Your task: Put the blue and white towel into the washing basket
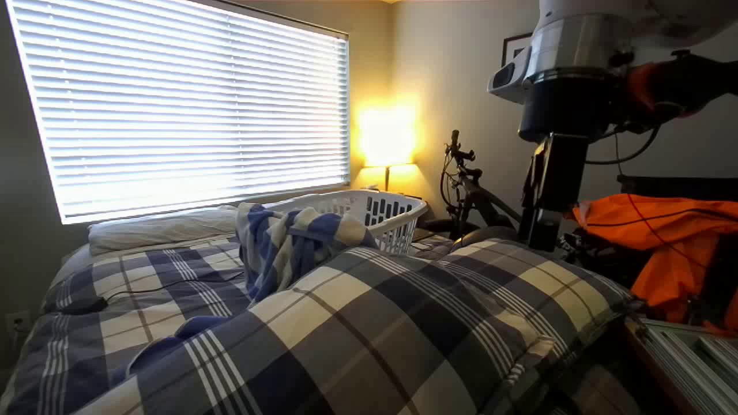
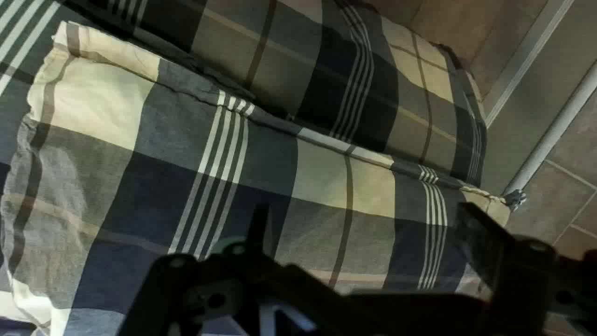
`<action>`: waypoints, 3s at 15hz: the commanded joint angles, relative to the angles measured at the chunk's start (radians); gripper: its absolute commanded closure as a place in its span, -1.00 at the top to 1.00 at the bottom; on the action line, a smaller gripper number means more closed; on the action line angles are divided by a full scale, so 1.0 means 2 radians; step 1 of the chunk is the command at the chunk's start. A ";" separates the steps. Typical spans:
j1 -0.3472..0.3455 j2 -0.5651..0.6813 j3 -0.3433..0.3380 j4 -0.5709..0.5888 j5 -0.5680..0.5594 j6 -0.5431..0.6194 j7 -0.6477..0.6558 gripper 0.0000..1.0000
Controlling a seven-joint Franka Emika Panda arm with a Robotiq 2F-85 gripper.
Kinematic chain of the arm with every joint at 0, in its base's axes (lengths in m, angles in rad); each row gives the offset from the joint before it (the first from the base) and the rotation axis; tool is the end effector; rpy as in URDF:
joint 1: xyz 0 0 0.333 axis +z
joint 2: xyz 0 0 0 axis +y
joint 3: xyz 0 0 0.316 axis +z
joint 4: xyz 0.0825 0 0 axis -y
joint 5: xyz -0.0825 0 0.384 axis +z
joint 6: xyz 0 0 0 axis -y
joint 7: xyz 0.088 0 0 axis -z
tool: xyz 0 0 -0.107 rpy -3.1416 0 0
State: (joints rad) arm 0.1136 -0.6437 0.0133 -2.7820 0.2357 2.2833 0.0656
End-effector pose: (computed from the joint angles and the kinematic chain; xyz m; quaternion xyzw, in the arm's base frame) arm 0.3440 0.0491 0.4058 -0.9924 0.0409 -0.0633 0.0968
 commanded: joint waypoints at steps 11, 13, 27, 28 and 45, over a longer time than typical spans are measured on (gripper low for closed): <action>-0.003 0.003 0.003 0.001 0.002 -0.002 -0.002 1.00; -0.013 0.029 -0.010 0.033 0.012 -0.013 0.013 1.00; -0.086 0.338 -0.041 0.333 -0.034 0.132 0.069 1.00; -0.091 0.359 -0.045 0.350 -0.049 0.145 0.080 1.00; -0.047 0.551 -0.167 0.464 -0.251 0.220 0.210 1.00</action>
State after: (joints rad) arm 0.0115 0.4555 -0.3109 -1.8547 -0.2788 2.7225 0.4974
